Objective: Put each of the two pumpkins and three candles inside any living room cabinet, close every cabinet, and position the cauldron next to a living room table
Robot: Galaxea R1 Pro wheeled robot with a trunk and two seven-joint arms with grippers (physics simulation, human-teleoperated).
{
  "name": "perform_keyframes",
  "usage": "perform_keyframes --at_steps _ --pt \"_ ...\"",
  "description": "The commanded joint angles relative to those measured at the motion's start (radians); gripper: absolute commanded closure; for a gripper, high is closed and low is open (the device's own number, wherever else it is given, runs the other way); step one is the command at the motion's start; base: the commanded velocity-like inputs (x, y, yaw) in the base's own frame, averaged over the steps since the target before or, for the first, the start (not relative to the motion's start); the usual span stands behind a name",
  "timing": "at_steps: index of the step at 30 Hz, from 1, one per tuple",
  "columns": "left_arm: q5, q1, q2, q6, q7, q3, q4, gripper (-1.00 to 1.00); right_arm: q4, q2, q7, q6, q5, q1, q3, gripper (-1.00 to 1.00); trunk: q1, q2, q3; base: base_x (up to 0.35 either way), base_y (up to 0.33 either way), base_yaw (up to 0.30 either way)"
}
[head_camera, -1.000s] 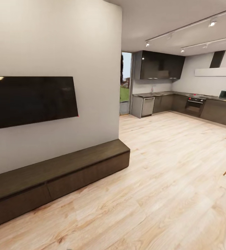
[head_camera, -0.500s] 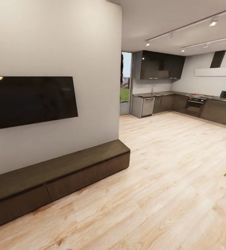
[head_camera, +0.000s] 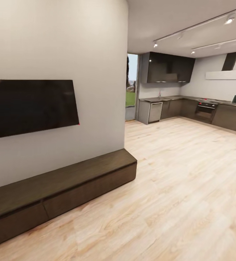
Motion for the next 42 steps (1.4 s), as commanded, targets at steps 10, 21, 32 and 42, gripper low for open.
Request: perform_keyframes --at_steps 10,21,32,42 --pt "0.004 0.000 -0.001 0.007 0.004 0.005 -0.003 -1.00 -0.002 -0.001 0.000 0.007 0.004 0.000 0.001 -1.00 0.001 -0.001 -0.001 0.300 0.000 0.000" --pt "0.004 0.000 -0.001 0.006 0.004 0.005 -0.003 -1.00 -0.002 -0.001 0.000 0.007 0.004 0.000 0.000 -1.00 0.001 -0.001 -0.001 0.212 0.000 0.000" --pt "0.004 0.000 0.000 0.007 0.004 0.005 -0.003 -1.00 -0.002 0.000 0.000 0.007 0.004 0.000 0.000 -1.00 0.001 -0.001 -0.001 0.065 0.000 0.000" --pt "0.004 0.000 0.000 0.007 0.004 0.005 -0.003 -1.00 -0.002 0.000 0.000 0.007 0.004 0.000 0.001 -1.00 0.001 -0.001 -0.001 0.240 0.000 0.000"
